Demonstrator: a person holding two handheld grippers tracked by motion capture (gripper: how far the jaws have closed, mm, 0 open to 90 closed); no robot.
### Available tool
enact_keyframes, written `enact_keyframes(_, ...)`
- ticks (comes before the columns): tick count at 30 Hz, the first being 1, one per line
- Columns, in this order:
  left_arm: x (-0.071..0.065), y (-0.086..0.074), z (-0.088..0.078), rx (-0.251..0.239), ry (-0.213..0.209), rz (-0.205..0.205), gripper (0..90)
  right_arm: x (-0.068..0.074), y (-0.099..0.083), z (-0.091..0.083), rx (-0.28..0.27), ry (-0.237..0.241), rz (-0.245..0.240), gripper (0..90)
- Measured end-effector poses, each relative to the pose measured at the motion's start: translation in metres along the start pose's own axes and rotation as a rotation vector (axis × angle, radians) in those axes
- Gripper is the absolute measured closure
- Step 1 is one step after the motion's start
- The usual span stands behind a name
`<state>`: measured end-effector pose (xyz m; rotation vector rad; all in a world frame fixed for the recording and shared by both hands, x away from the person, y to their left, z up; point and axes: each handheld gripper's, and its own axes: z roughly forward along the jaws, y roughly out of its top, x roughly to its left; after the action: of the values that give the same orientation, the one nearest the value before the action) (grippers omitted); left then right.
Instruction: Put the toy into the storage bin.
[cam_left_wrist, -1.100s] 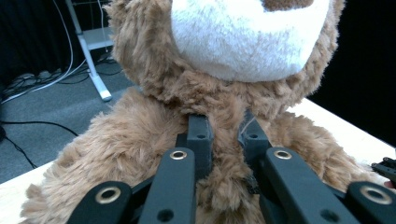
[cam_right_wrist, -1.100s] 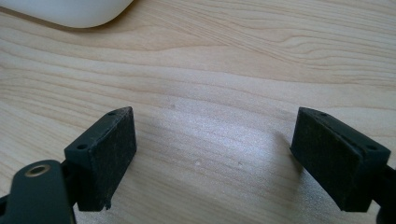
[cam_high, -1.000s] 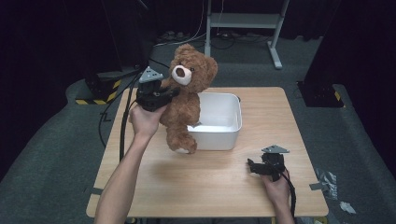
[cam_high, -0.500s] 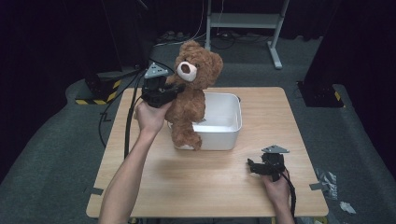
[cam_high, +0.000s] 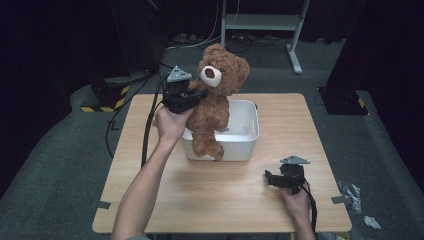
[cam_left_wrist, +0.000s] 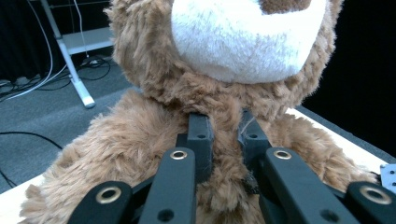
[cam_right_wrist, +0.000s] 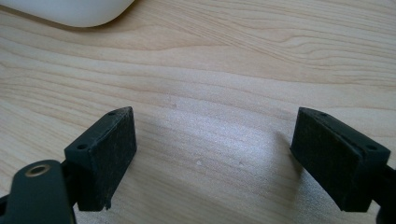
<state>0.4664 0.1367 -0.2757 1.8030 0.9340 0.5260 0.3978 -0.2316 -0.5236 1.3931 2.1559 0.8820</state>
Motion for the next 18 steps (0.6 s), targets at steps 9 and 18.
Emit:
enact_keyframes(9, -0.006, 0.003, 0.016, 0.001, -0.024, 0.000, 79.4, 0.000, 0.000, 0.000, 0.000, -0.001, -0.002, 13.7)
enact_keyframes(18, -0.007, 0.005, 0.026, -0.002, -0.031, -0.020, 79.4, 0.000, 0.000, 0.000, 0.000, -0.001, -0.002, 13.7)
